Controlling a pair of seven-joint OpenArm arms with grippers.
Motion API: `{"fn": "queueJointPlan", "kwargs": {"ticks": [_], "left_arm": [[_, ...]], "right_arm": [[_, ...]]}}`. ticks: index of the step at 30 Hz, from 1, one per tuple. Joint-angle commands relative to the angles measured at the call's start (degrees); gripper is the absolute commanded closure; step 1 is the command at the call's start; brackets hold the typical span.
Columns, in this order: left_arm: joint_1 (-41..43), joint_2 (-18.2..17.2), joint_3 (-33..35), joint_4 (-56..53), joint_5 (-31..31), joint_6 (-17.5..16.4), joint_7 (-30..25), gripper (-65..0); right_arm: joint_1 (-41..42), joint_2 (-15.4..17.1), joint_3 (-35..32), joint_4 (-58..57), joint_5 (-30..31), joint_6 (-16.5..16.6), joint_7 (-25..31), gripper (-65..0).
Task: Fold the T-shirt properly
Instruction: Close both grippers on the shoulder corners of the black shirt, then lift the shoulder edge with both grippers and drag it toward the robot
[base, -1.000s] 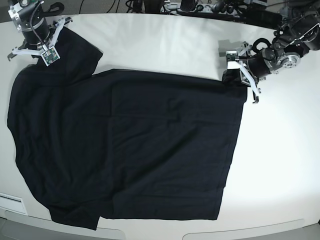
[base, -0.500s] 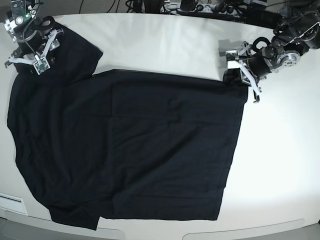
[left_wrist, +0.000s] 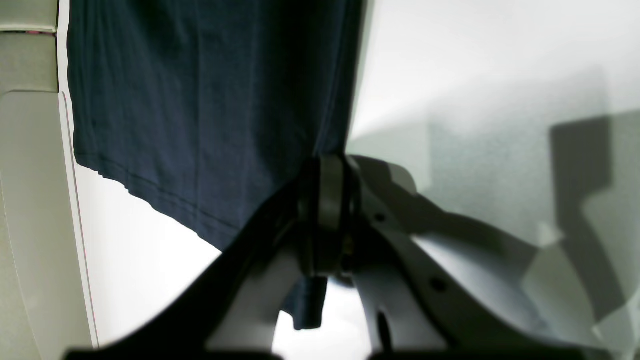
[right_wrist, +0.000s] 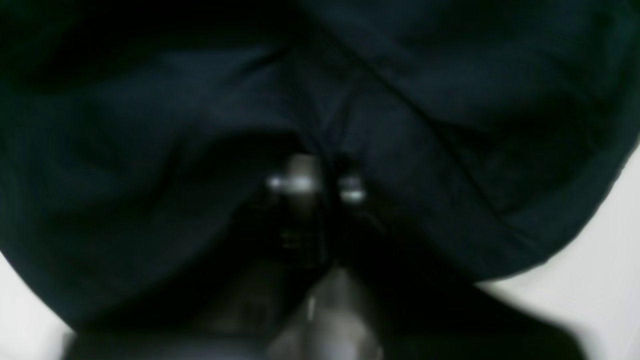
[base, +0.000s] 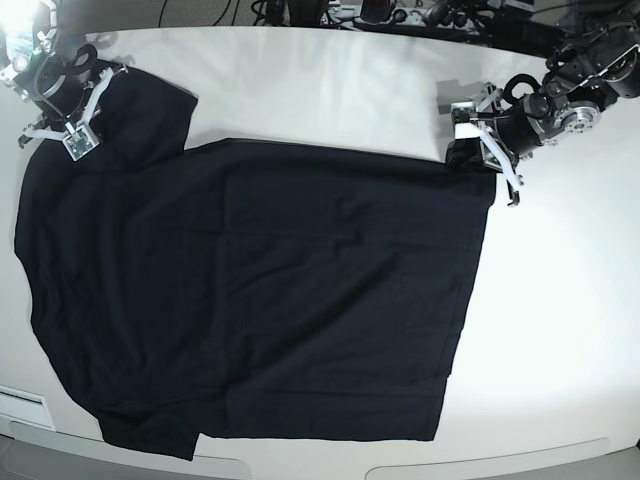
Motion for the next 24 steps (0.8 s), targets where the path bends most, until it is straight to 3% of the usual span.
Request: {"fn": "queueJointPlan", "kwargs": {"ticks": [1, 7, 16, 20, 24], "left_arm": [[0.2, -1.1, 0.0, 0.0, -0.3, -1.6, 1.7, 0.0], [0.2, -1.1, 0.0, 0.0, -0.3, -1.6, 1.7, 0.0], [0.3, -1.6, 0.0, 0.5, -0.2, -1.6, 3.2, 0.0], [2.4, -3.8, 0.0, 3.4, 0.2, -1.6, 4.9, 0.0], [6.6, -7.2, 0.0, 8.6, 1.7, -1.3, 7.2, 0.0]], "right_arm": [[-0.2, 1.0, 0.5, 0.3, -0.5, -1.6, -0.1, 0.0], [-0.2, 1.0, 0.5, 1.4, -1.9, -2.5, -3.1, 0.0], [-0.6, 1.0, 0.5, 11.6, -1.9, -2.8, -13.6, 0.0], [-4.5, 1.0, 0.5, 16.6, -2.3, -3.2, -13.7, 0.0], [-9.7, 1.0, 0.6, 20.8, -7.0, -3.6, -13.7, 0.0]]}}
